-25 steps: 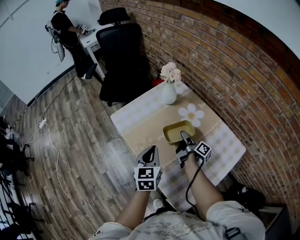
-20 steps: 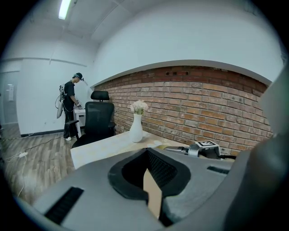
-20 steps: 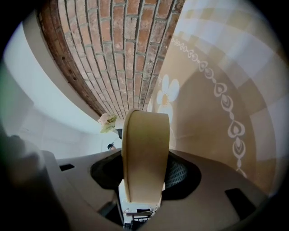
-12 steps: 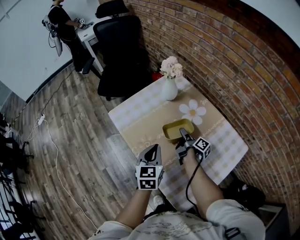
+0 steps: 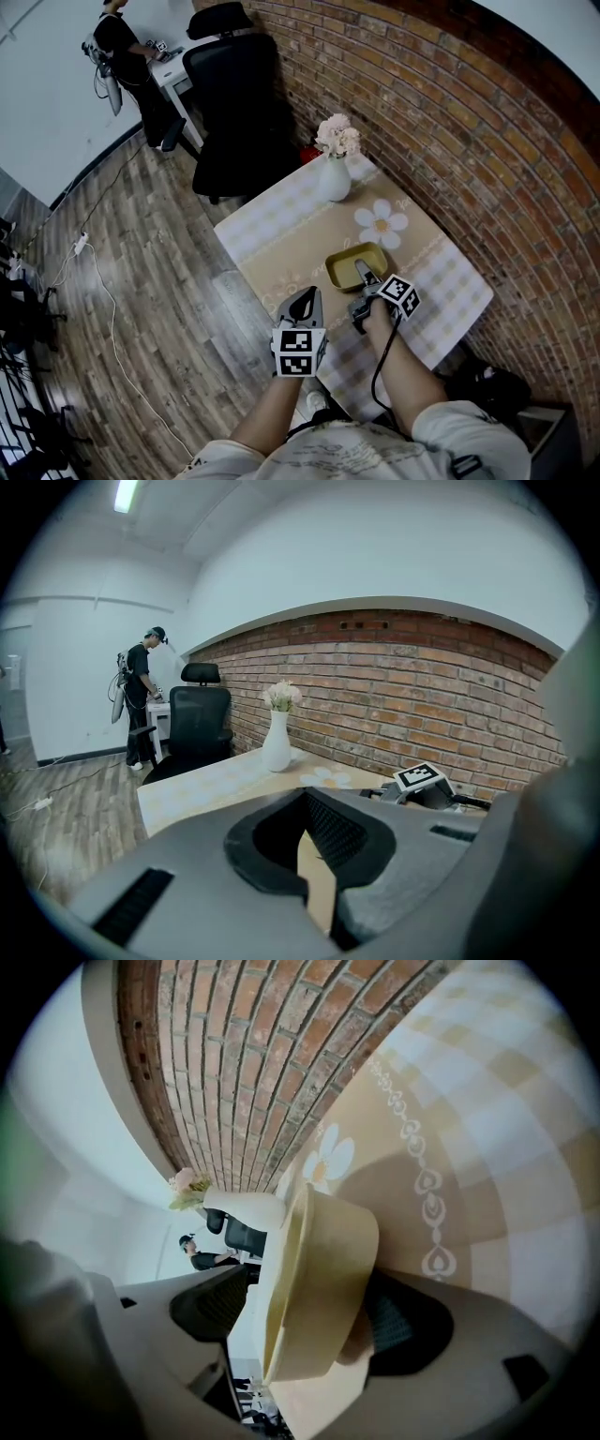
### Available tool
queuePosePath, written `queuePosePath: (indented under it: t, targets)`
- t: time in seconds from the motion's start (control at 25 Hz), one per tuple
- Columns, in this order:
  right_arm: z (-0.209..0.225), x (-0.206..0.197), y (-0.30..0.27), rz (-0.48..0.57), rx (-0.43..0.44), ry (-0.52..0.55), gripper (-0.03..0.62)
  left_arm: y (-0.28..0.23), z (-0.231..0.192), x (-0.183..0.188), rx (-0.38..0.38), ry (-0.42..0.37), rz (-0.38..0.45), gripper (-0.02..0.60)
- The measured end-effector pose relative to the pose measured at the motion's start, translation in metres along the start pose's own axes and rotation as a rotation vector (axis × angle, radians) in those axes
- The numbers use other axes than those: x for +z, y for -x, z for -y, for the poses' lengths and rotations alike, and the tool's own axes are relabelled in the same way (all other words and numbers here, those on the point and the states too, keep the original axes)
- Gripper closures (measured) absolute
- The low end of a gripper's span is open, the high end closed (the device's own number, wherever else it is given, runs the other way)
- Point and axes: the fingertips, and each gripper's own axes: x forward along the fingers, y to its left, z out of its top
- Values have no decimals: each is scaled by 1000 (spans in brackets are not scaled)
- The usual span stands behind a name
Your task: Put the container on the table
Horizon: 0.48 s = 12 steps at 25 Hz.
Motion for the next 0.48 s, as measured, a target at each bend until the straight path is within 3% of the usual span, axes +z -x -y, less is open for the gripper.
queuePosePath:
  t: [0.28,0.48]
  targets:
    - [13,1,21,16,-69,20,212,9,12,2,-13,-8,6,577]
    - [13,-5,41,18,-37,9,214,20,17,6,-18,-8,19,577]
